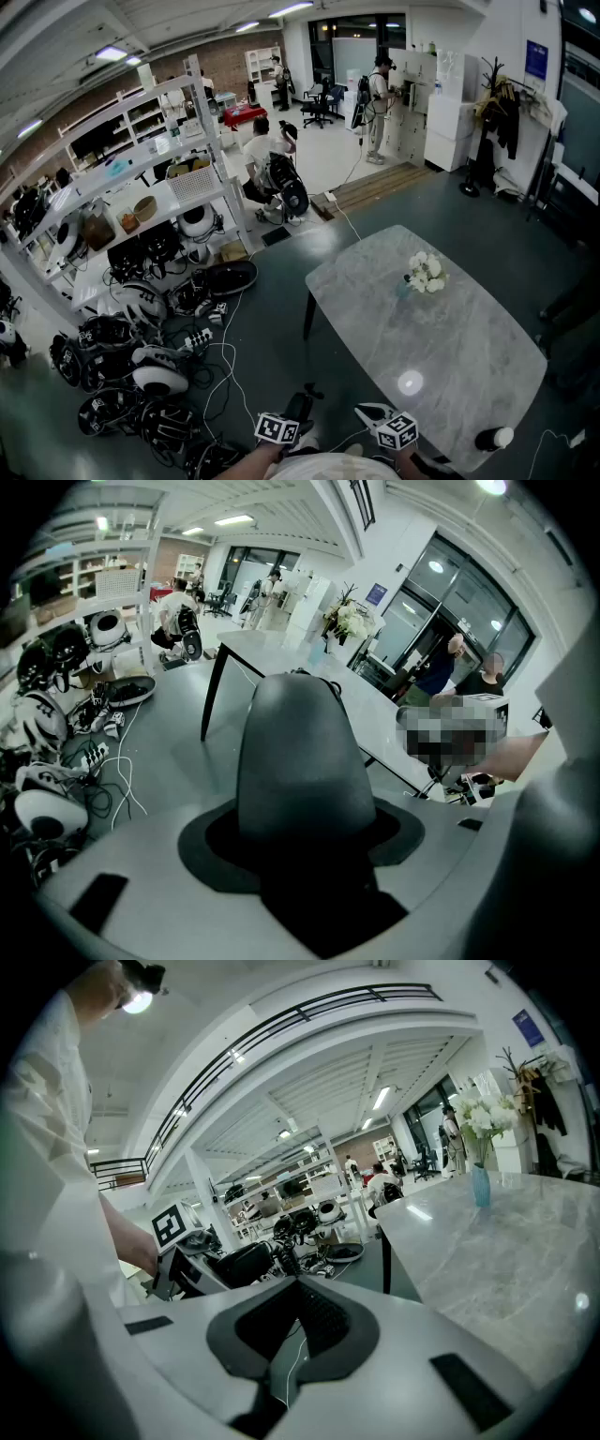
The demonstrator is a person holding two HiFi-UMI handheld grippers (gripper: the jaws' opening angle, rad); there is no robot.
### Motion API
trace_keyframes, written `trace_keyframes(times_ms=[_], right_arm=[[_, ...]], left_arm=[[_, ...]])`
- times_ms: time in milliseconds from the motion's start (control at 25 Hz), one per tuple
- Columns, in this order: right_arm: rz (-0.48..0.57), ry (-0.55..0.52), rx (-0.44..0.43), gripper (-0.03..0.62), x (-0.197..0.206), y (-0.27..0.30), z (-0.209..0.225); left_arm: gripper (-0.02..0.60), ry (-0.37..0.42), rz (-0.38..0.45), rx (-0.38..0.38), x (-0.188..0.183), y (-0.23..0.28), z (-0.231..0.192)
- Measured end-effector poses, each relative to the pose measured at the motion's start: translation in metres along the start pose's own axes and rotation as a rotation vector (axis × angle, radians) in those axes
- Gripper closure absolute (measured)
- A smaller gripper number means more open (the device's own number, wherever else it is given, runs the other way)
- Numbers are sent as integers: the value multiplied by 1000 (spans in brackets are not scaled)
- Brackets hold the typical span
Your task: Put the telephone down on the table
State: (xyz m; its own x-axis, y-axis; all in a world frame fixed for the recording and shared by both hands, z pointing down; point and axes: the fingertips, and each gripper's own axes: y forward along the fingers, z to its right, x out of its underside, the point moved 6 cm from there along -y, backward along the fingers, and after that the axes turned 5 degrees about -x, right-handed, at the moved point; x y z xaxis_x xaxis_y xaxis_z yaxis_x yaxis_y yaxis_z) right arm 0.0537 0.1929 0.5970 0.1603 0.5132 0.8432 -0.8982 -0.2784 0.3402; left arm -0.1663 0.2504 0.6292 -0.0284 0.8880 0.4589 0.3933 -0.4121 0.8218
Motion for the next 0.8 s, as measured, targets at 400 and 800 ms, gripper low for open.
trace_keyframes(times_ms=[400, 800], right_arm=[[28, -15, 27, 579, -1, -20, 25], [27, 28, 94, 579, -2, -10, 38]], left_arm=[[304, 9, 4, -21, -11, 12, 21], [302, 13, 0, 7, -32, 24, 4]])
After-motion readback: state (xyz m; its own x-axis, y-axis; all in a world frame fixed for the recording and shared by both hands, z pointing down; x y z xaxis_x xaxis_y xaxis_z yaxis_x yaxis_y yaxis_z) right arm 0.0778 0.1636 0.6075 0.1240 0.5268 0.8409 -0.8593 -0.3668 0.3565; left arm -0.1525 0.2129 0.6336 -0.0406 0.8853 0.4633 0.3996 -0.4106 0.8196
